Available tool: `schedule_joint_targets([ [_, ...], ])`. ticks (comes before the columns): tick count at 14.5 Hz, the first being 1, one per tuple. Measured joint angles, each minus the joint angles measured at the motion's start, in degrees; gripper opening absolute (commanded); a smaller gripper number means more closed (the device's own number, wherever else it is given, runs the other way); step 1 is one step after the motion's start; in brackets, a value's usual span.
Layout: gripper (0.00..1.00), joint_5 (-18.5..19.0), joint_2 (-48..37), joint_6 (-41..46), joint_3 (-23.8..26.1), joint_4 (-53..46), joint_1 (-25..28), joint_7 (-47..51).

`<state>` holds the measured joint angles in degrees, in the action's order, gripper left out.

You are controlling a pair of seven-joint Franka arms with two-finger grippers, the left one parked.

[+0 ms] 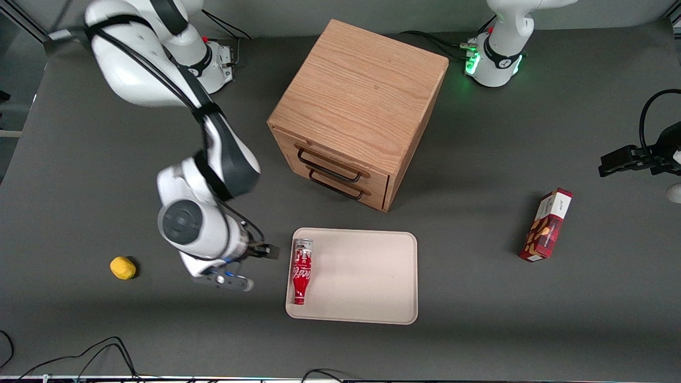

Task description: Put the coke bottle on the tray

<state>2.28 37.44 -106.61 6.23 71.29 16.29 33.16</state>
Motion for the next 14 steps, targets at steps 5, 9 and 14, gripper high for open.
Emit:
schedule_joint_targets([
  [5,1.00,0.0,-21.3,0.9,0.0,22.1,-6.4,-5.1],
  [9,1.00,0.0,-32.5,6.5,0.0,29.1,-12.0,-10.9],
  [14,1.00,0.0,-41.4,15.7,0.0,28.8,-15.6,-17.6],
])
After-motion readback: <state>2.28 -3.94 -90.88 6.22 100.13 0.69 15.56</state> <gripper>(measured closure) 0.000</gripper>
